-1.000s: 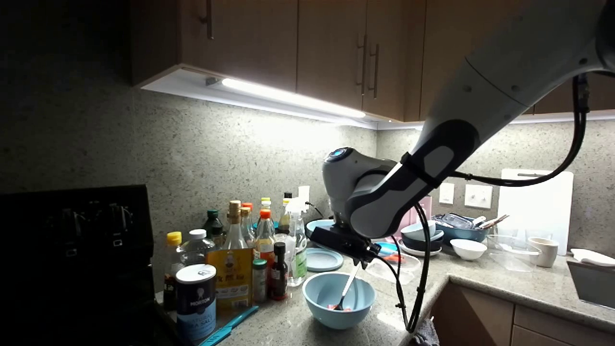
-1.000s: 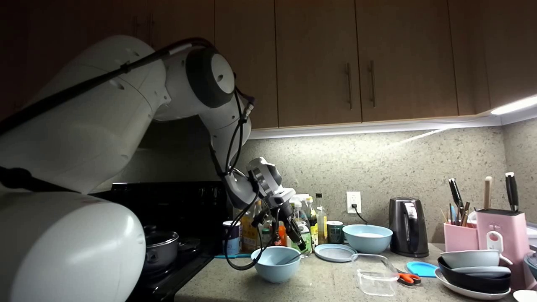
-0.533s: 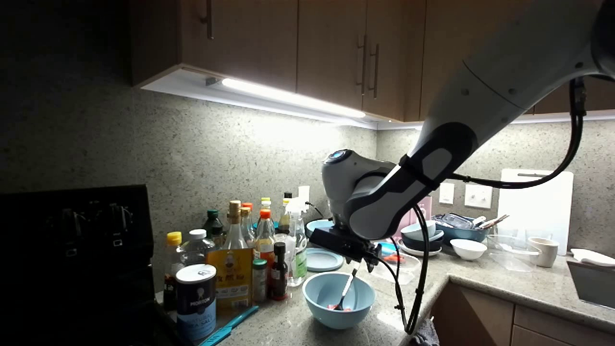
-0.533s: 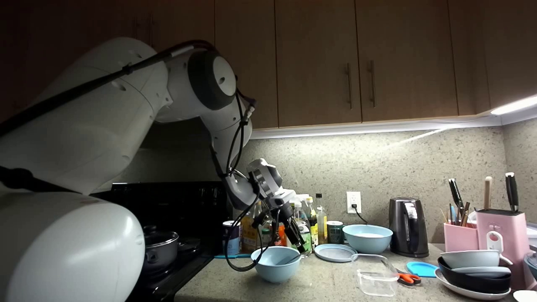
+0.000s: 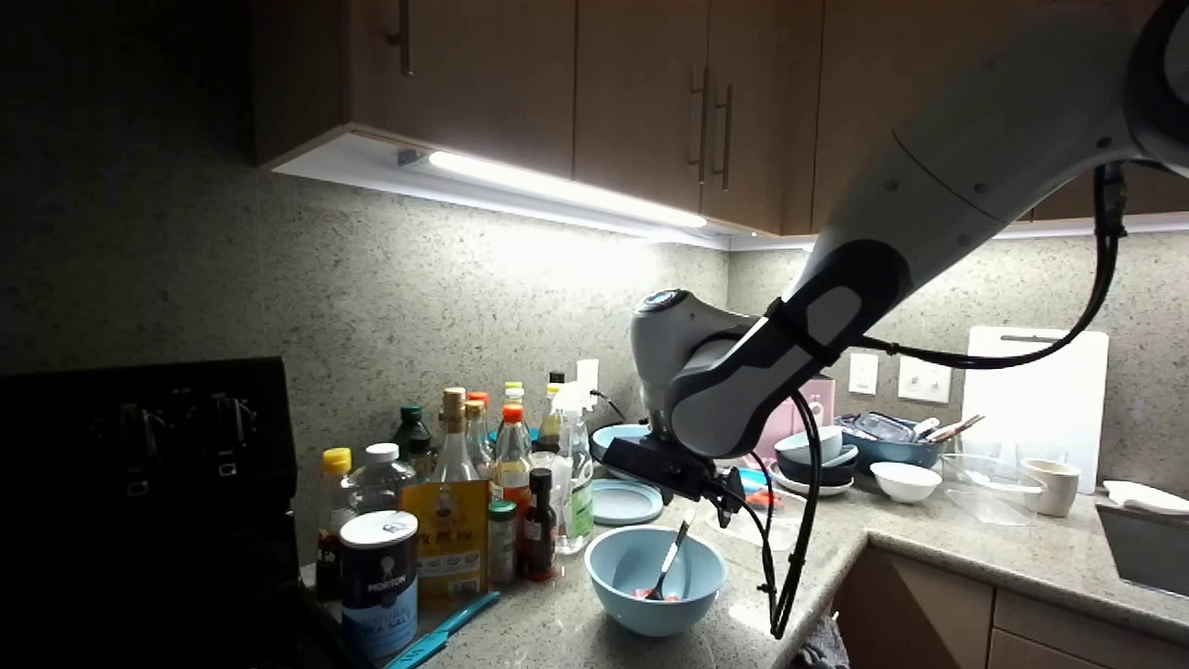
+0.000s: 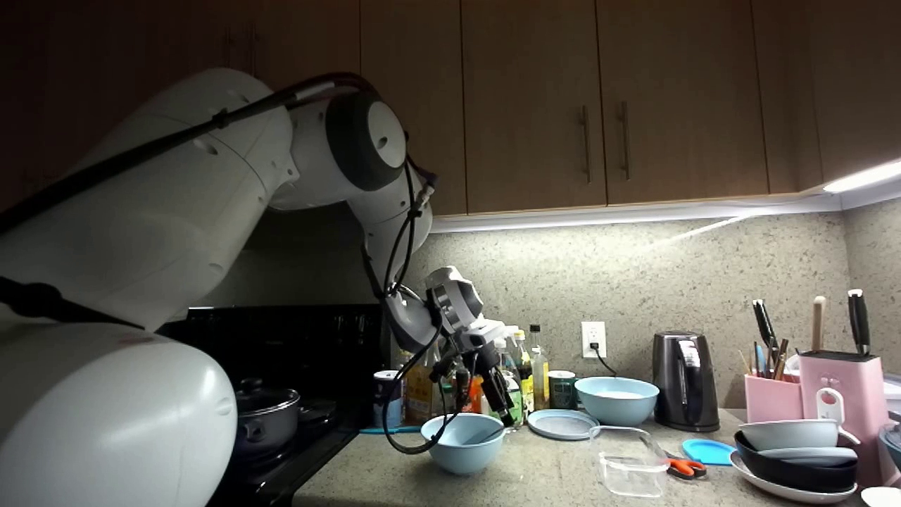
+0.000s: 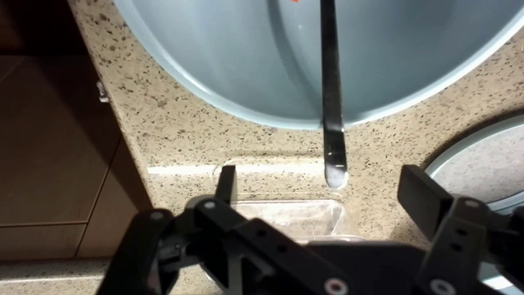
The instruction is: Remove the spoon from the bowl and put it in the container
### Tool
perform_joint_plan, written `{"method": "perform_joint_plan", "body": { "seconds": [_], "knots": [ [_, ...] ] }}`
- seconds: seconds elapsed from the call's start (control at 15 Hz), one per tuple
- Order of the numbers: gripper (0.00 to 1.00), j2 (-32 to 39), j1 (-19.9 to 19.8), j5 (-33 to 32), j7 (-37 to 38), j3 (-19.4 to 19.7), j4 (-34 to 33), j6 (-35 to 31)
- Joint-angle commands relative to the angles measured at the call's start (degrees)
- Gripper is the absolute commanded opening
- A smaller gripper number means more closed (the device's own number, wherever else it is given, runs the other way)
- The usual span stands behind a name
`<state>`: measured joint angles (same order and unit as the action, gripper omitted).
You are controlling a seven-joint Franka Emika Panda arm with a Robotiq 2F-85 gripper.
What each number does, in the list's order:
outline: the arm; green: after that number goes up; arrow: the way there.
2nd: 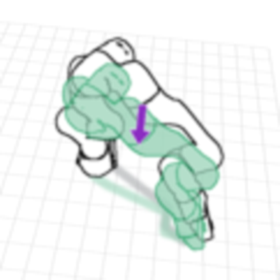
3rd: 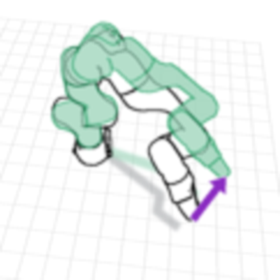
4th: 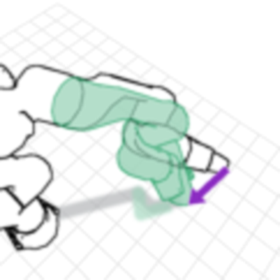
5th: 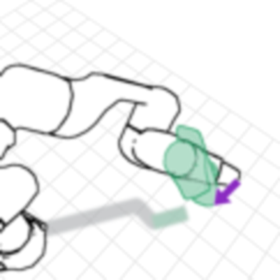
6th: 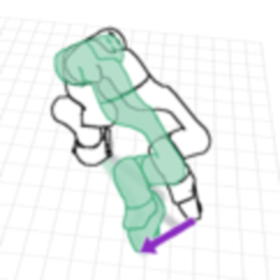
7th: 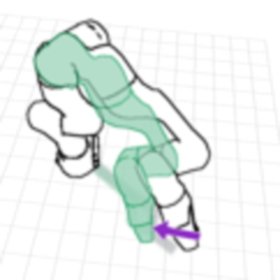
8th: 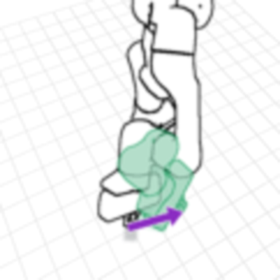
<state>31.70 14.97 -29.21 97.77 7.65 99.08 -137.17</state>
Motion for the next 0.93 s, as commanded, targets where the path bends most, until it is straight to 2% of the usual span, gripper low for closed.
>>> {"method": "perform_joint_plan", "body": {
  "seconds": [0.0, 0.07, 0.2, 0.47, 0.87],
  "knots": [
    [1.00, 2.1, -2.4, 5.0, -5.6, -1.8, -2.6, 0.5],
    [1.00, 2.6, -2.5, 6.0, -6.5, -1.8, -3.1, 0.6],
    [0.74, 3.4, -2.8, 7.7, -8.1, -1.9, -4.1, 0.8],
    [0.45, 4.7, -2.5, 9.3, -9.4, -1.4, -5.5, 1.1],
    [0.07, 4.8, -1.4, 8.3, -7.6, -0.2, -5.6, 0.7]
  ]
}}
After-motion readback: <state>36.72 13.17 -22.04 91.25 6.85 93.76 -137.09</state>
